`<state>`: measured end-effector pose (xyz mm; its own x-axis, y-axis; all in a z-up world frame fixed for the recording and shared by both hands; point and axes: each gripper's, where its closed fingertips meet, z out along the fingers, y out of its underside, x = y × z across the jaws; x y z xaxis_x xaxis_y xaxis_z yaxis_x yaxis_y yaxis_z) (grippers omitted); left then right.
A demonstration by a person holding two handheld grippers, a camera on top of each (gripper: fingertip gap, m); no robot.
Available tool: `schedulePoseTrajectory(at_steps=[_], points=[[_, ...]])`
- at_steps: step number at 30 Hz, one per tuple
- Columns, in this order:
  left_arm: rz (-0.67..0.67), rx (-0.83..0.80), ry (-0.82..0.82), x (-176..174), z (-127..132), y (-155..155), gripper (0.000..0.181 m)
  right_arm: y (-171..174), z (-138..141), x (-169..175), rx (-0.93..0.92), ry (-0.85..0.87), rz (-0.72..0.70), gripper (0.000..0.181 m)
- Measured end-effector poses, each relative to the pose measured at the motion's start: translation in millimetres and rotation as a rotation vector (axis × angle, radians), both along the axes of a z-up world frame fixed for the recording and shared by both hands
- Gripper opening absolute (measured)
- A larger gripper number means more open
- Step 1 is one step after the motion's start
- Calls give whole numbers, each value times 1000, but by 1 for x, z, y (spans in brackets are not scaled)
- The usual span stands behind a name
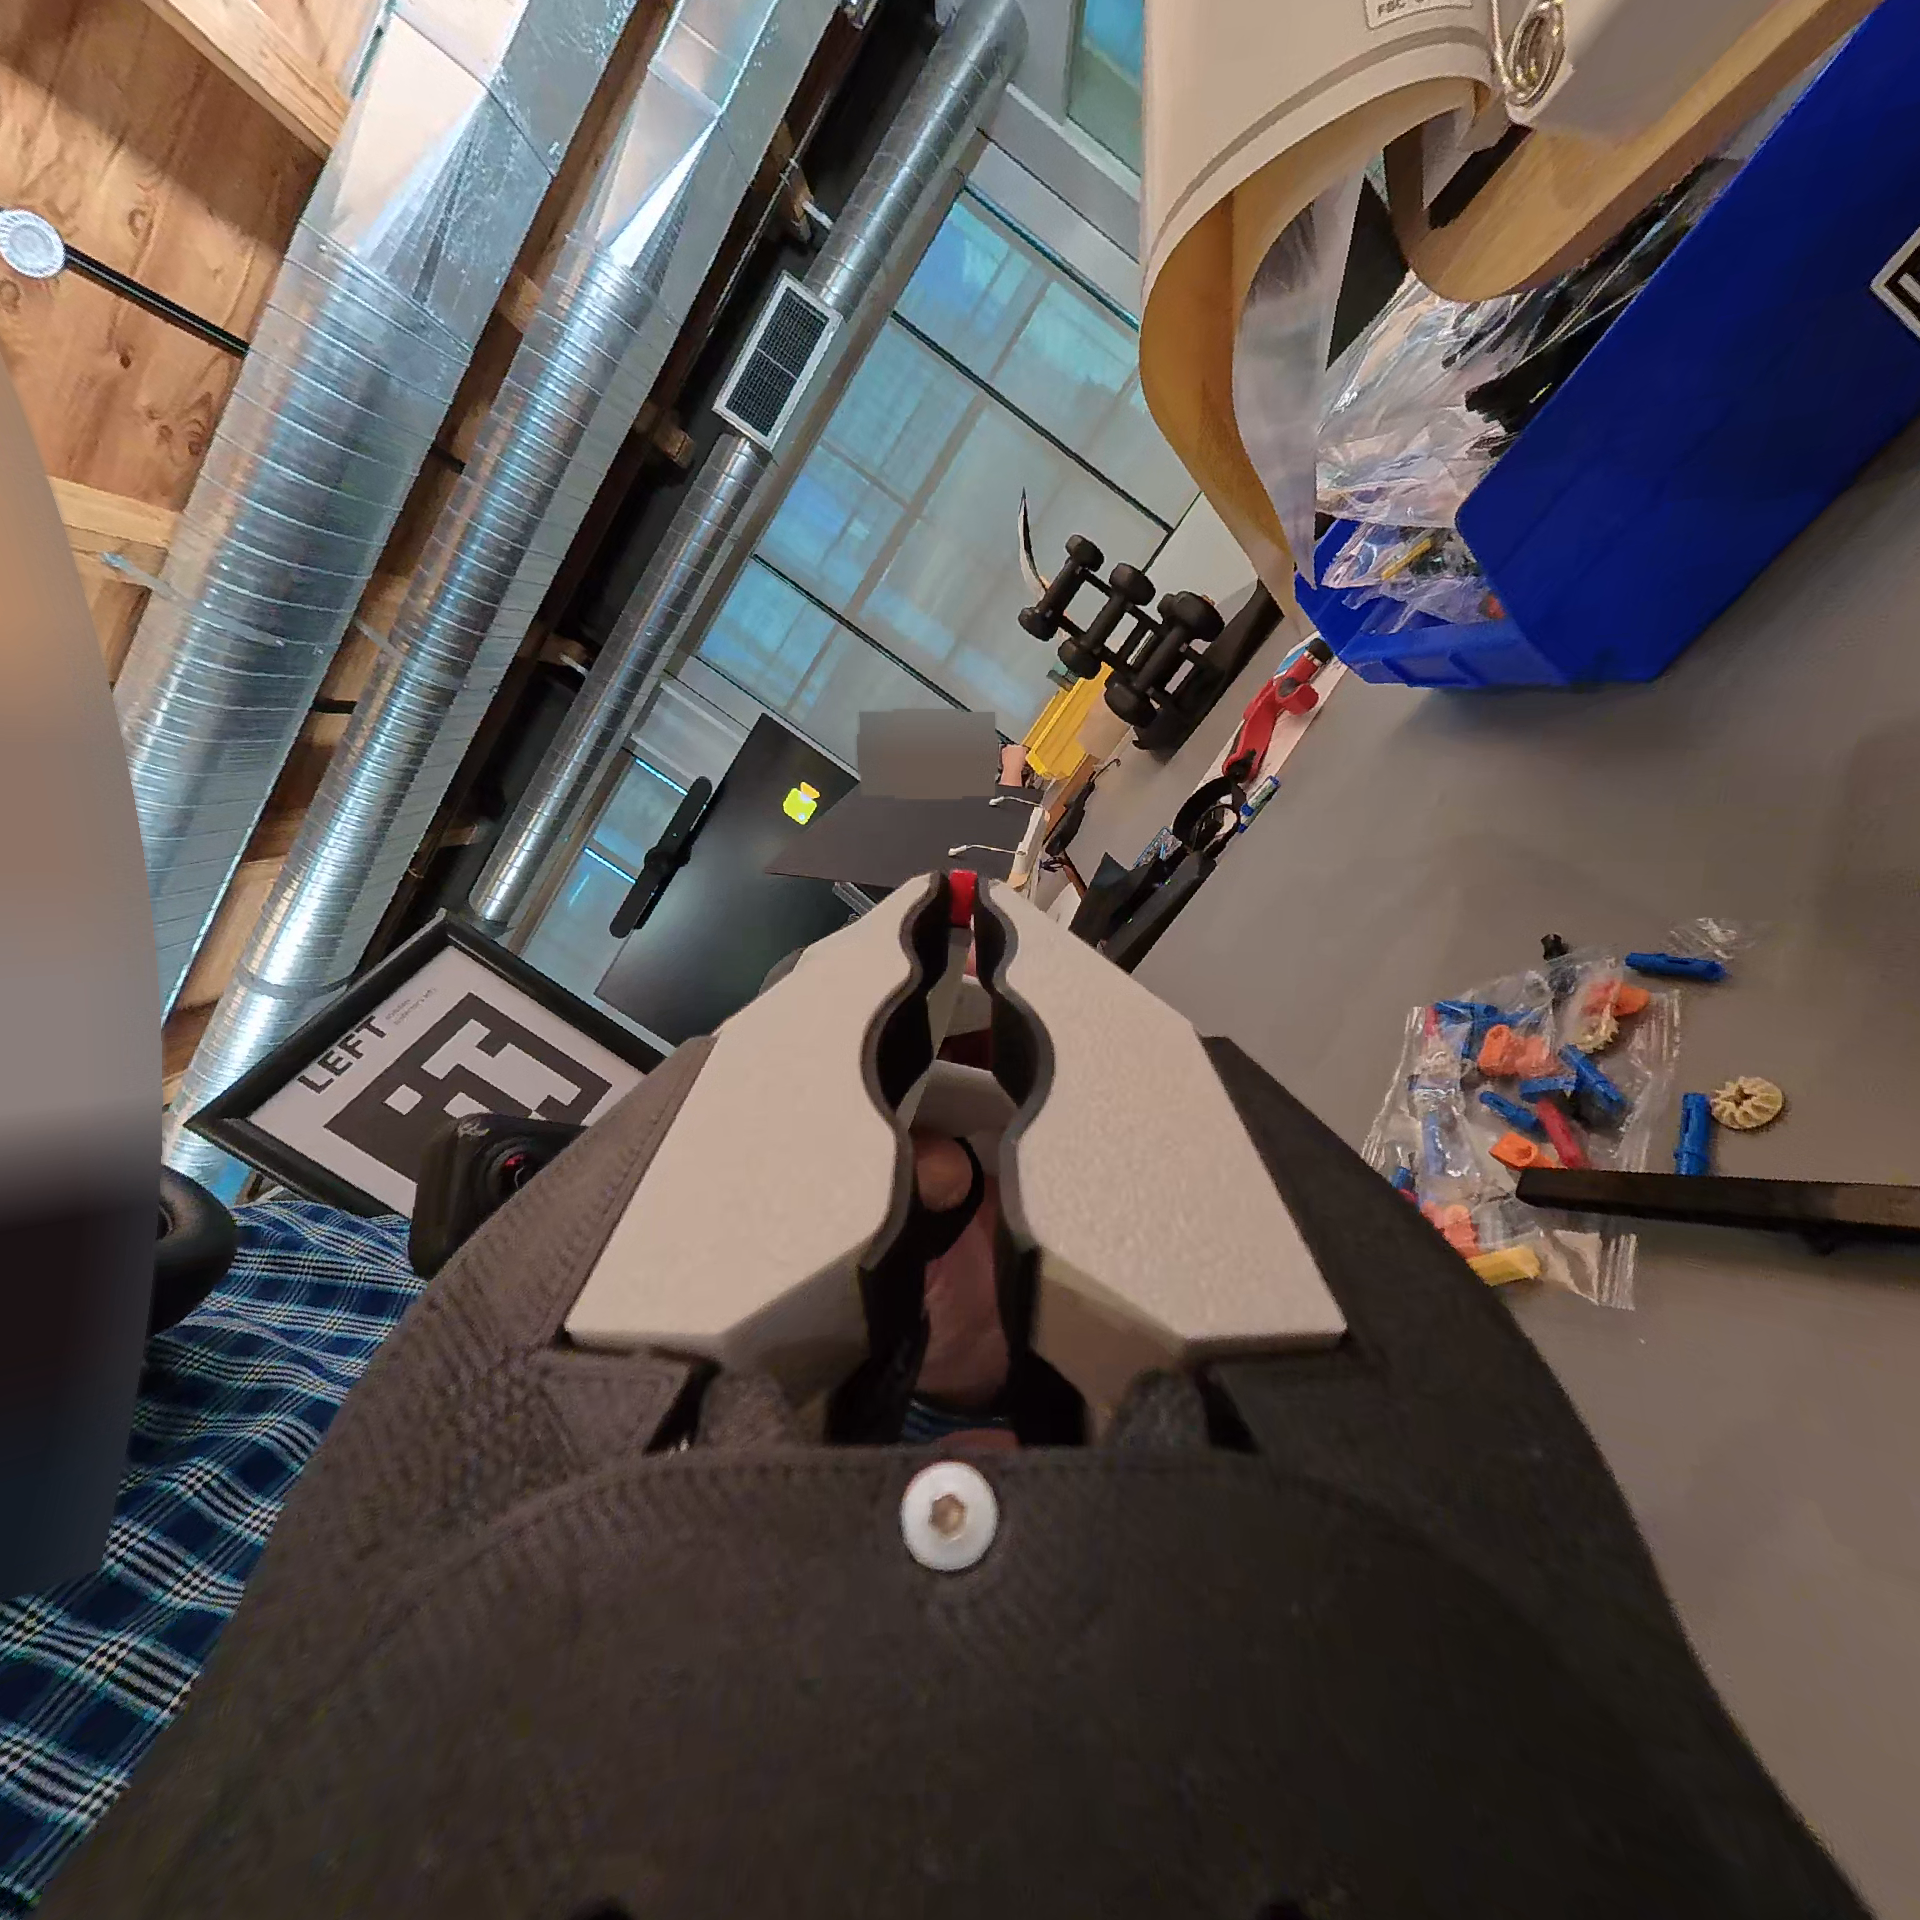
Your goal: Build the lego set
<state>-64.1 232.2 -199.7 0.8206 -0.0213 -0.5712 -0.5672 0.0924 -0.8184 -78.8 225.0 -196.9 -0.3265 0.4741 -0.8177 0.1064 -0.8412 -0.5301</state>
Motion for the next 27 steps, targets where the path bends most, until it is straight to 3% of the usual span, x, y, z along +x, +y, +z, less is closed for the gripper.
schedulePoseTrajectory(at_steps=[17, 22, 27], points=[[-65, 25, -87, 3, 3, -2, 0, 6, -1, 8, -31, 18, -27, 1], [-51, 23, -41, 8, 0, 1, 16, 3, 0, 7, -37, 22, -20, 0], [-16, 13, -23, 6, -2, 3, 6, 2, 1, 7, -50, 31, -22, 1]])
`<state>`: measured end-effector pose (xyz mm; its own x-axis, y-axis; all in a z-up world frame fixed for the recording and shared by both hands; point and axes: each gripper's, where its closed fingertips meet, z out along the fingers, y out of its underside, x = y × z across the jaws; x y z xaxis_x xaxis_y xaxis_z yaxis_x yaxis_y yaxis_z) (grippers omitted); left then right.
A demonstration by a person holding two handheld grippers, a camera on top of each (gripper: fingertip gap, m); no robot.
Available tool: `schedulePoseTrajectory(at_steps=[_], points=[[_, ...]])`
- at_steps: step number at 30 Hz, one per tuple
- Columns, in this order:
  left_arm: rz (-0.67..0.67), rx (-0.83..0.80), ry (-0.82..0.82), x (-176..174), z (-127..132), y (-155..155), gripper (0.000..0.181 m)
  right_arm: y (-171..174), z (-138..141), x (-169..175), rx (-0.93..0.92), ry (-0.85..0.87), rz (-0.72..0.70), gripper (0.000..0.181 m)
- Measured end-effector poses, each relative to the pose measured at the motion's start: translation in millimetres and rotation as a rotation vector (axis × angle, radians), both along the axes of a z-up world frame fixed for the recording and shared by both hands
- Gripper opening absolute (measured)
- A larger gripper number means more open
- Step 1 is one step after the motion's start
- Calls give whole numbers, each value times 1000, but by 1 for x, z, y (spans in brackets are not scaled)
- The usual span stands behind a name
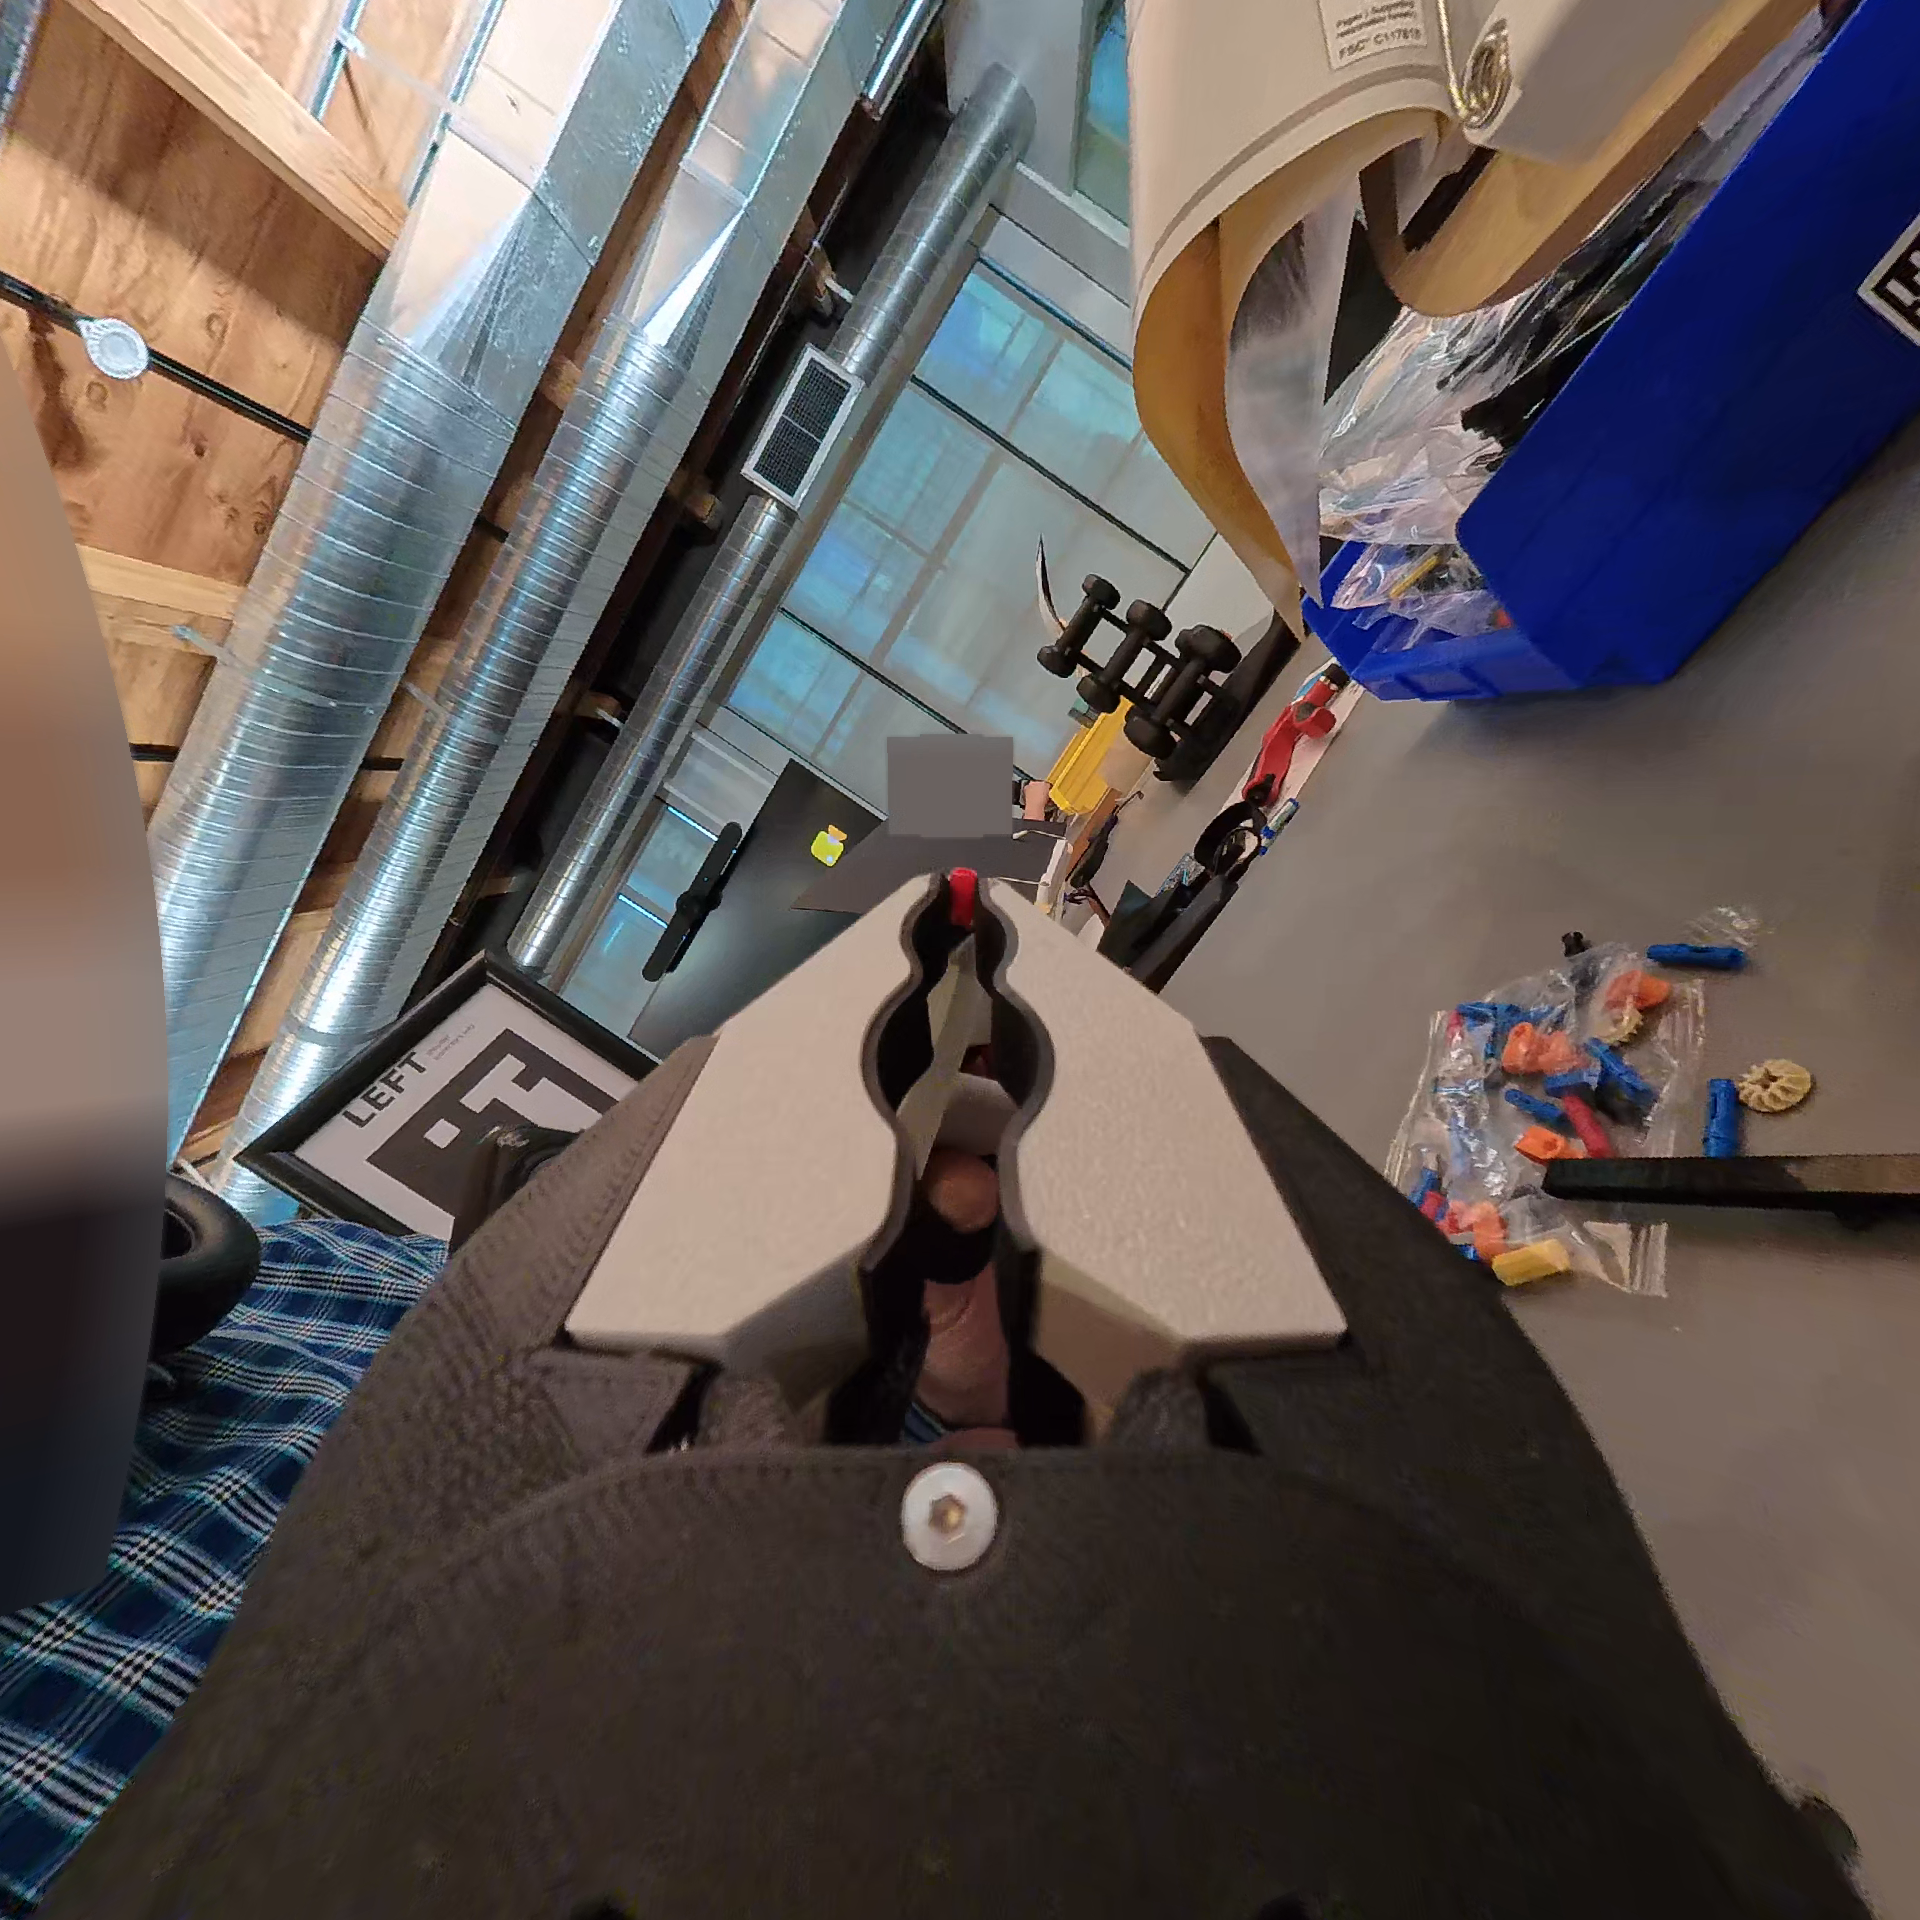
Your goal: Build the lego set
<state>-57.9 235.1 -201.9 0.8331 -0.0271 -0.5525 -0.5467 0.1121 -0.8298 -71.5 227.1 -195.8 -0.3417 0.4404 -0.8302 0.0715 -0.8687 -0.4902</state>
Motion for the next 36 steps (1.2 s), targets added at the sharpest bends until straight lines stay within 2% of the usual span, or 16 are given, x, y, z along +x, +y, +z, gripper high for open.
schedulePoseTrajectory(at_steps=[10, 15, 26, 36], points=[[-34, 1, -8, 1, 1, -3, 2, 0, 1, 3, 8, 8, -2, 1], [-72, 14, -67, 1, 5, -5, 4, -1, 4, 4, 8, 15, -4, 1], [-62, 28, -20, 5, 6, -7, 2, 0, 2, 7, -4, 14, -11, 1], [-177, 21, -58, 10, 12, -13, 2, -6, 7, 13, 22, 27, 4, 0]])
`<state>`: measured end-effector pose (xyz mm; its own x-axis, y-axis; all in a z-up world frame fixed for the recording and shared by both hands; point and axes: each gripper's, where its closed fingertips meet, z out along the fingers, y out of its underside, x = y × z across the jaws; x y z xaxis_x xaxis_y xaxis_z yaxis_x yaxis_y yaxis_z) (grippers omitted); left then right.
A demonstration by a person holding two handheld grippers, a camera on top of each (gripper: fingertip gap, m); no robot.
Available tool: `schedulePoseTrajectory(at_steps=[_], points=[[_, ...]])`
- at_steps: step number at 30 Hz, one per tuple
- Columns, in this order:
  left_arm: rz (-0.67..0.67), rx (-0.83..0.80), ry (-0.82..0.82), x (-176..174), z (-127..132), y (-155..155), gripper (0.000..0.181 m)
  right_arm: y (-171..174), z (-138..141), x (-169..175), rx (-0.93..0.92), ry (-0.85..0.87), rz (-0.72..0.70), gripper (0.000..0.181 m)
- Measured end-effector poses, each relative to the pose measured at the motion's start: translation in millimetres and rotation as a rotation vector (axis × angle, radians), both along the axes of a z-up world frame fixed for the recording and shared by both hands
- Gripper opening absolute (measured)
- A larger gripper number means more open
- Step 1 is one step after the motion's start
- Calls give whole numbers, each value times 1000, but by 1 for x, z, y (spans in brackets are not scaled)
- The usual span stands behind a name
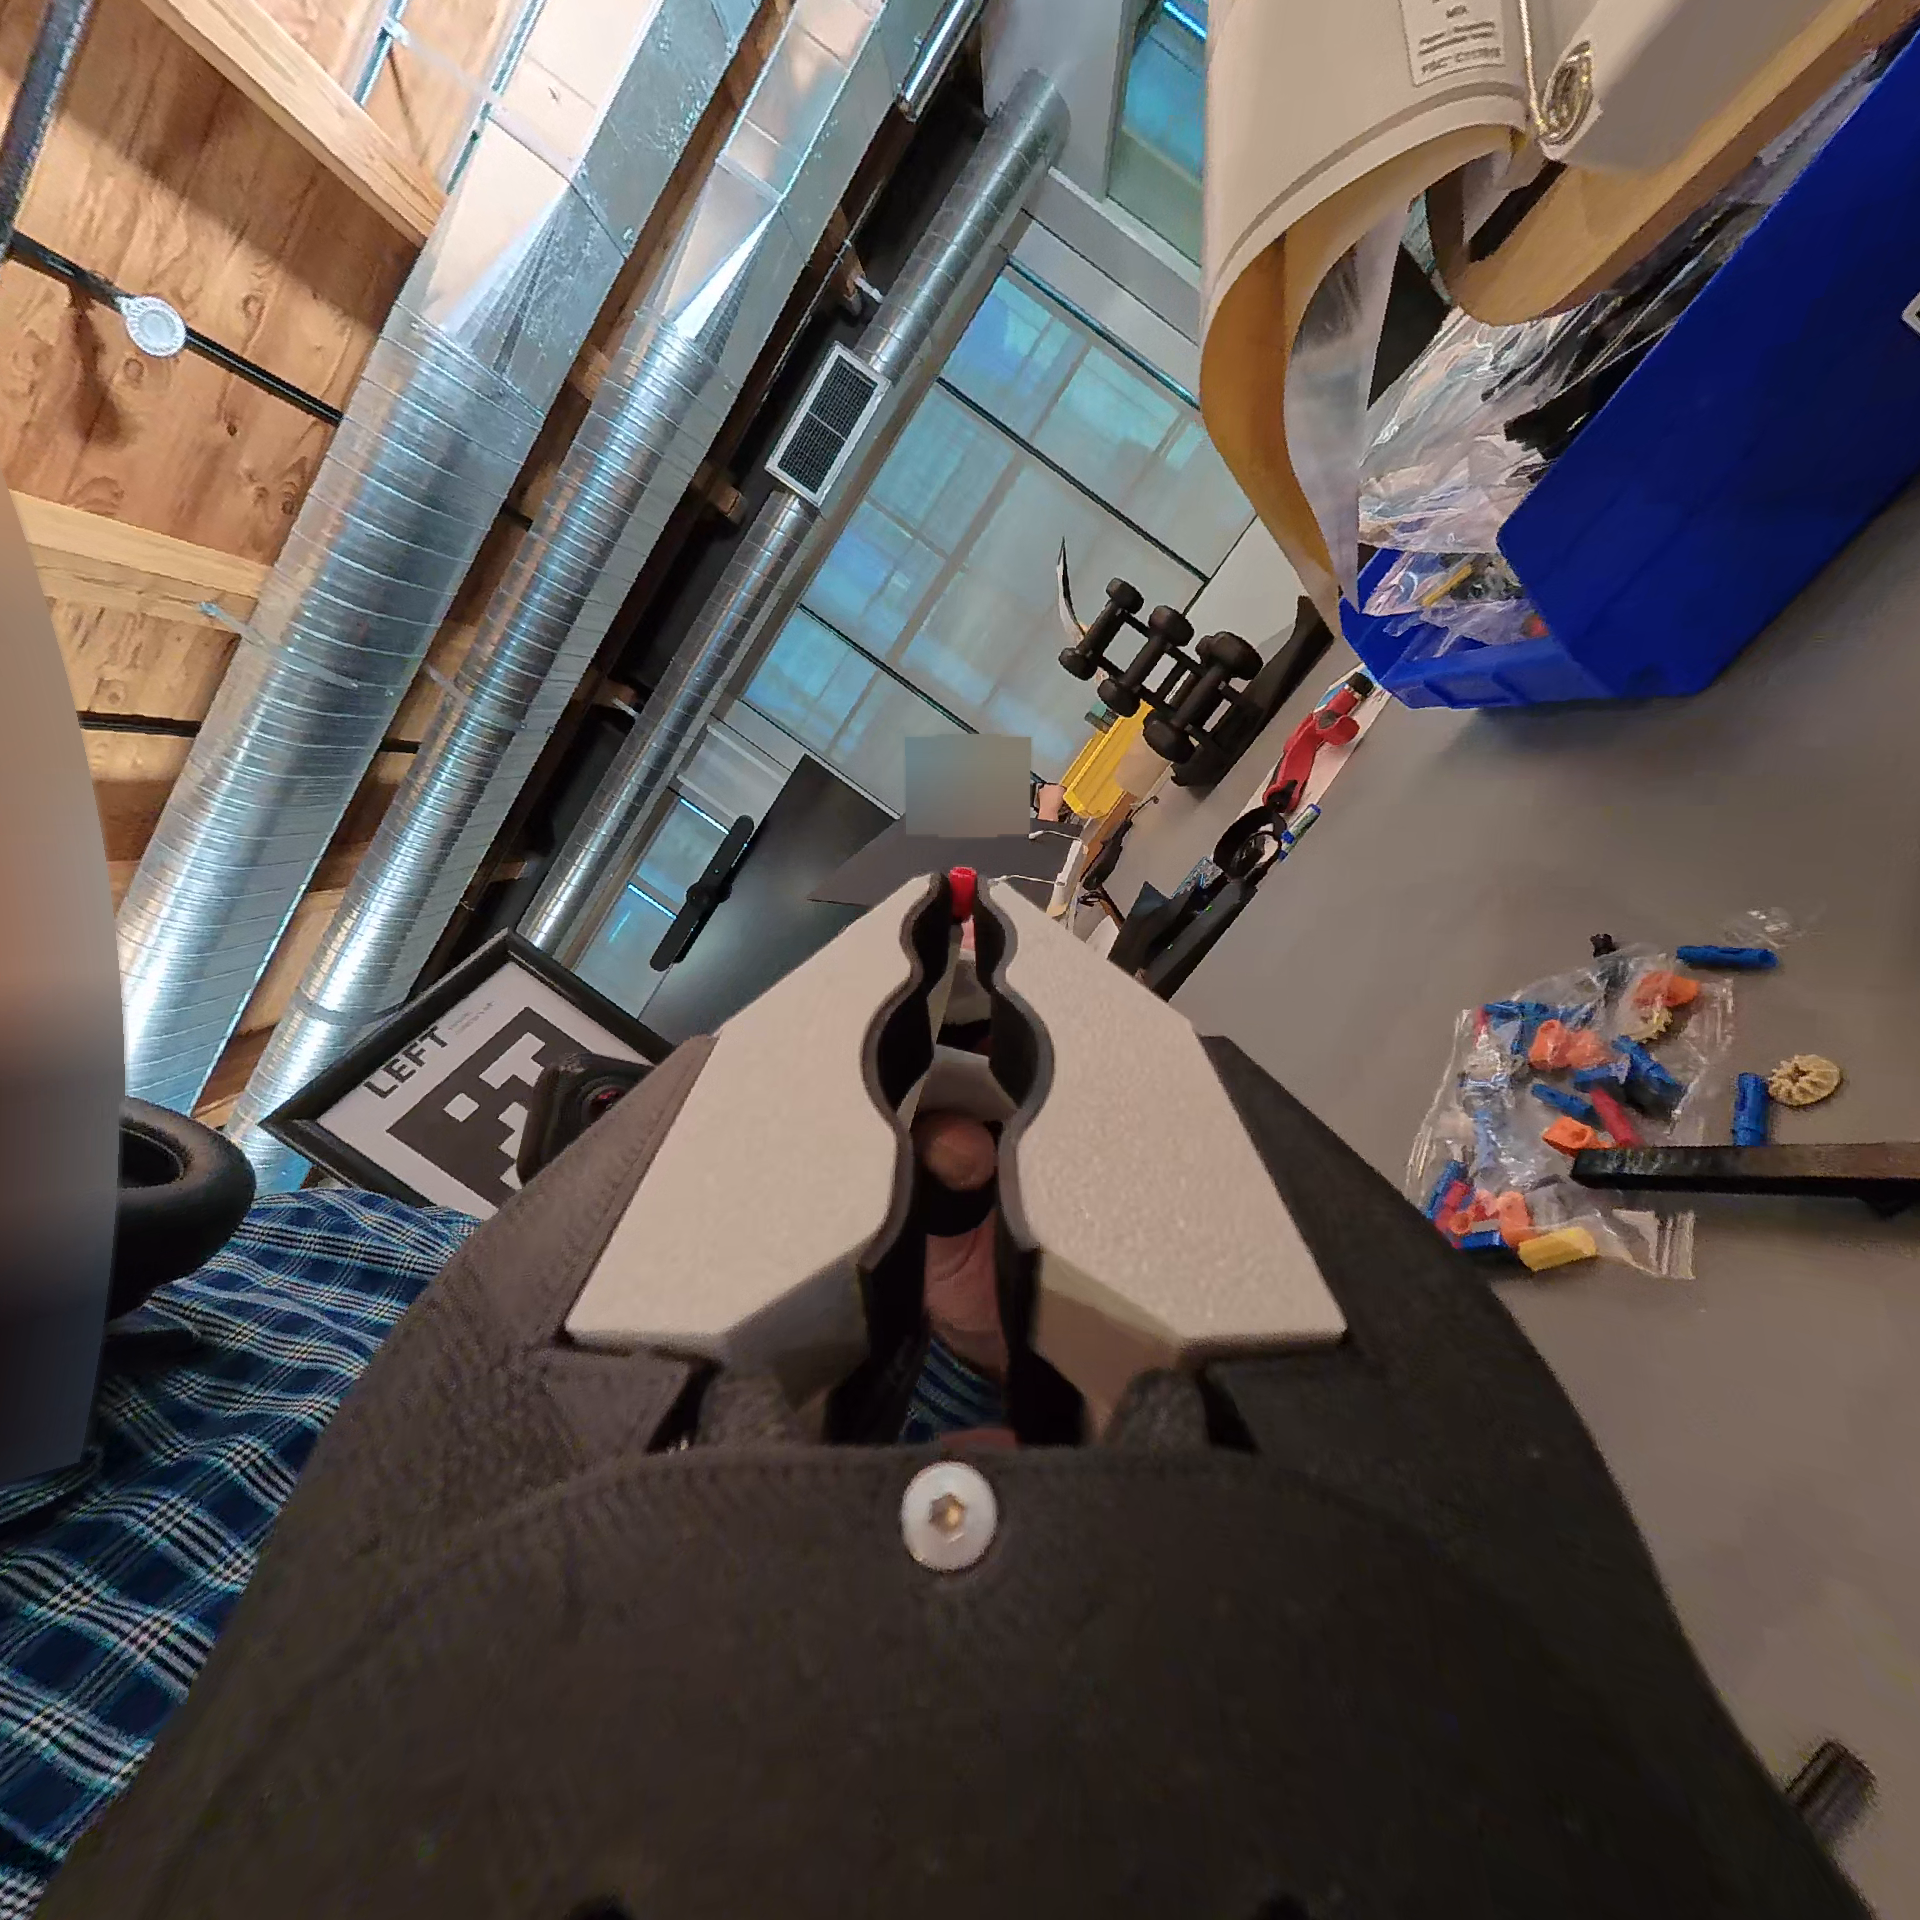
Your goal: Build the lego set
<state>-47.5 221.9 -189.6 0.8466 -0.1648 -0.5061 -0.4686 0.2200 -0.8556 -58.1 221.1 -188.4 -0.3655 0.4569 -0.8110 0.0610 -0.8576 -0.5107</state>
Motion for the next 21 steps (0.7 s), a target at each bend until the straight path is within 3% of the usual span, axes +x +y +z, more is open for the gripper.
schedulePoseTrajectory(at_steps=[7, 13, 21], points=[[-62, 8, -34, 4, 3, -4, 3, -3, 3, 5, -4, 12, 5, 0], [-18, 28, 22, 6, 4, -2, 10, 1, 5, 9, -24, 28, -9, 1], [30, 42, 67, 6, 4, 1, 5, -1, 6, 10, -42, 43, -2, 1]])
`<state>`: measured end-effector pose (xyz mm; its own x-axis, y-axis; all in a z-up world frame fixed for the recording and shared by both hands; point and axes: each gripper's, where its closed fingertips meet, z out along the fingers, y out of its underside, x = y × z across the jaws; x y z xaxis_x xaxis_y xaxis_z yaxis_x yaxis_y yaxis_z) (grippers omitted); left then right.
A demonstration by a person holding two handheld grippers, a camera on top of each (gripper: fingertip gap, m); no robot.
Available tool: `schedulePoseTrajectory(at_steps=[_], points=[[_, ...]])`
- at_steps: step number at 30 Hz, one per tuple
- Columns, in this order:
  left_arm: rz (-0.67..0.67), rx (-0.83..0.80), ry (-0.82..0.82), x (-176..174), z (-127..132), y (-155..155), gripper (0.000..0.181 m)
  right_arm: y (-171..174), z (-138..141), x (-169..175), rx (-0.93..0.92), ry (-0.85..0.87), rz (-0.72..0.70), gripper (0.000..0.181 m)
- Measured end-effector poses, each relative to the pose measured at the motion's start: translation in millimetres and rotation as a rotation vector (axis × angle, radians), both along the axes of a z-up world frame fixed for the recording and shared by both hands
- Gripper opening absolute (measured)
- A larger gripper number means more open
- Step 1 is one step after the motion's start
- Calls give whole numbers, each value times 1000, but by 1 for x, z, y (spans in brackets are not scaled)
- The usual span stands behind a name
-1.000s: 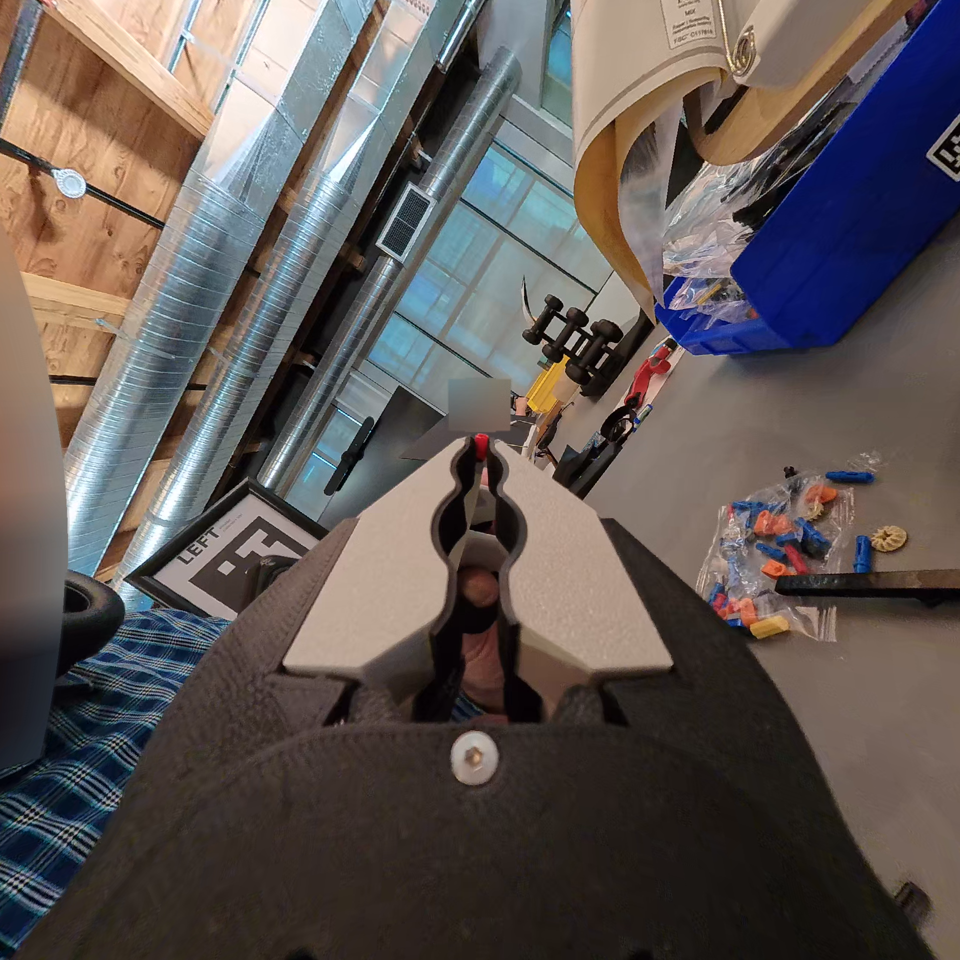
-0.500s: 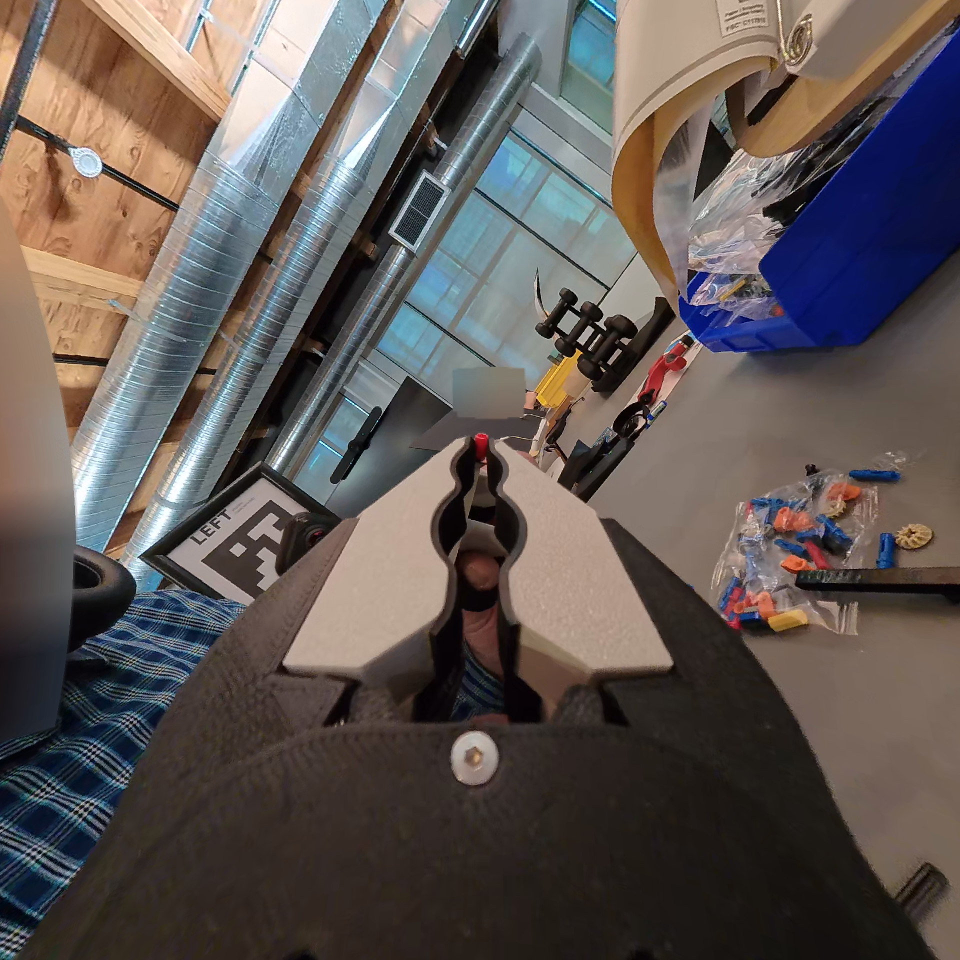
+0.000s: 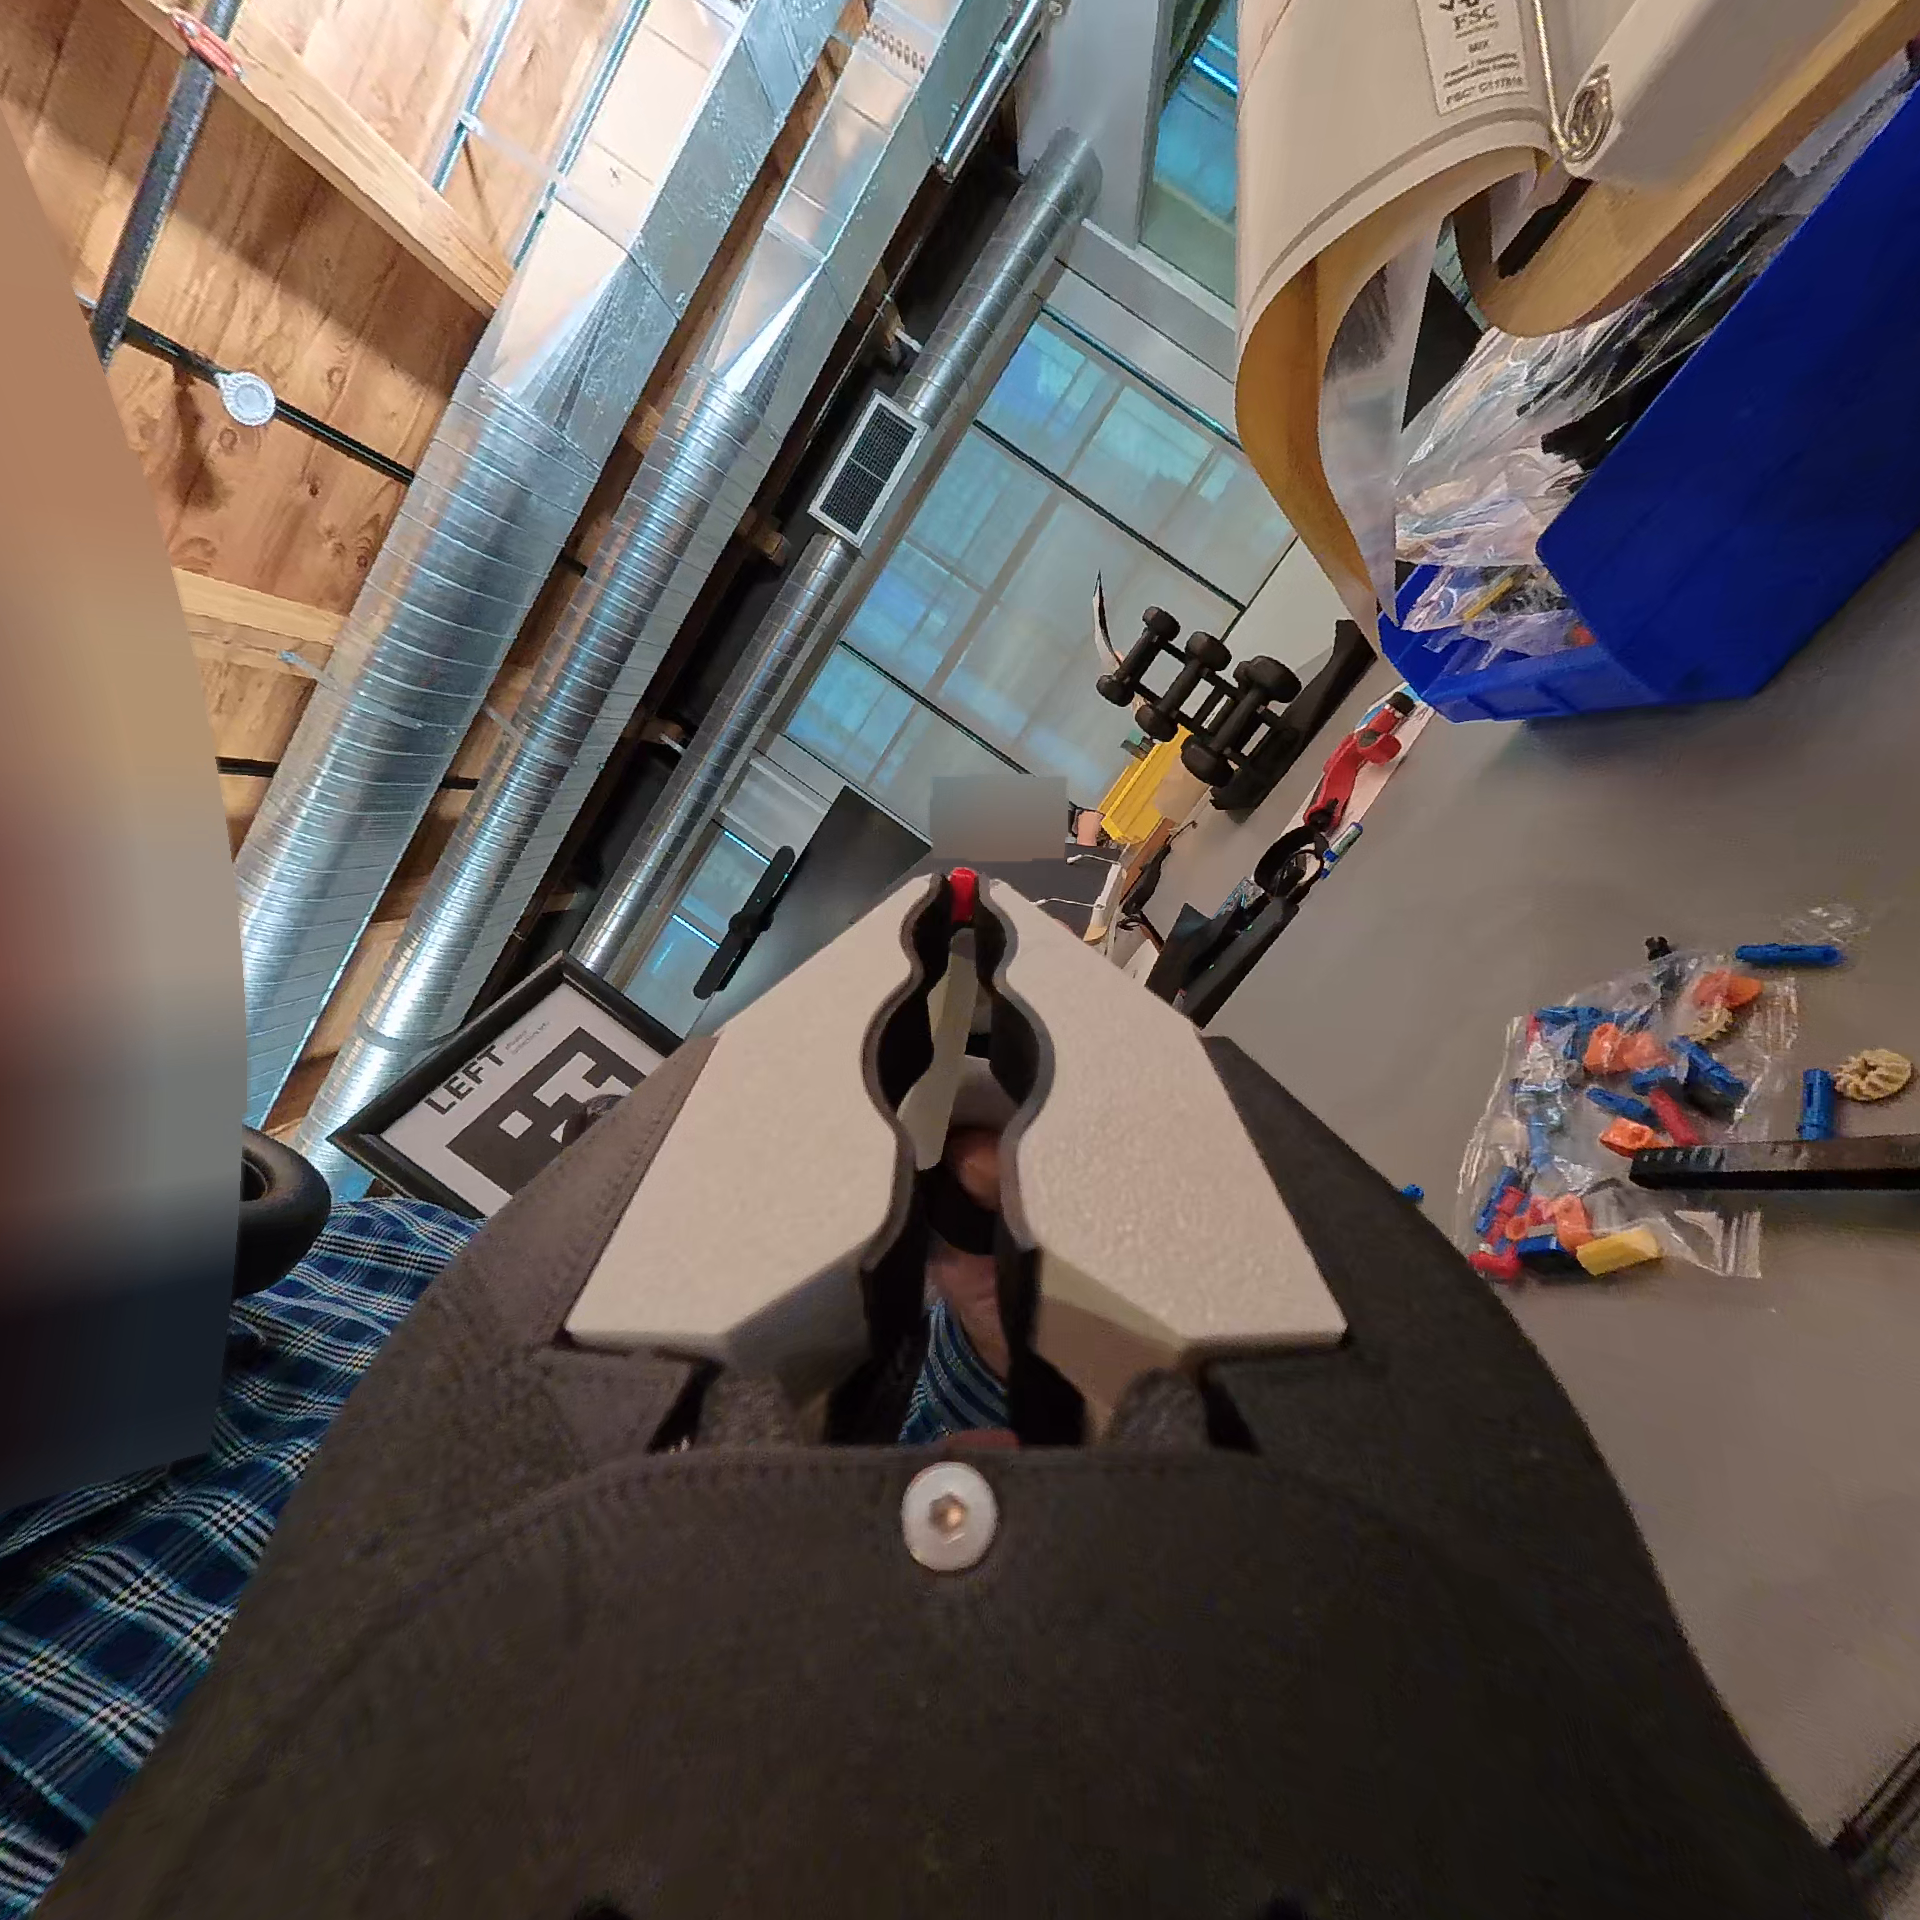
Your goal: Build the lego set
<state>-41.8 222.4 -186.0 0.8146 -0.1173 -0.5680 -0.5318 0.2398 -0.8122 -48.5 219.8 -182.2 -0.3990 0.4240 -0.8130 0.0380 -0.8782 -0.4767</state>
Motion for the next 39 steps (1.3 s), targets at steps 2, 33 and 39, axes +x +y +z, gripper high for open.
schedulePoseTrajectory(at_steps=[2, 33, 39], points=[[3, 0, -3, 0, 0, 0, 3, 0, 0, 0, 0, 2, 1, 1], [-146, -79, -22, 4, -5, -7, 2, -7, -5, 3, 114, -52, 58, 0], [-120, -36, -22, 4, -1, -7, 4, -3, -3, 3, 66, -24, 12, 1]])
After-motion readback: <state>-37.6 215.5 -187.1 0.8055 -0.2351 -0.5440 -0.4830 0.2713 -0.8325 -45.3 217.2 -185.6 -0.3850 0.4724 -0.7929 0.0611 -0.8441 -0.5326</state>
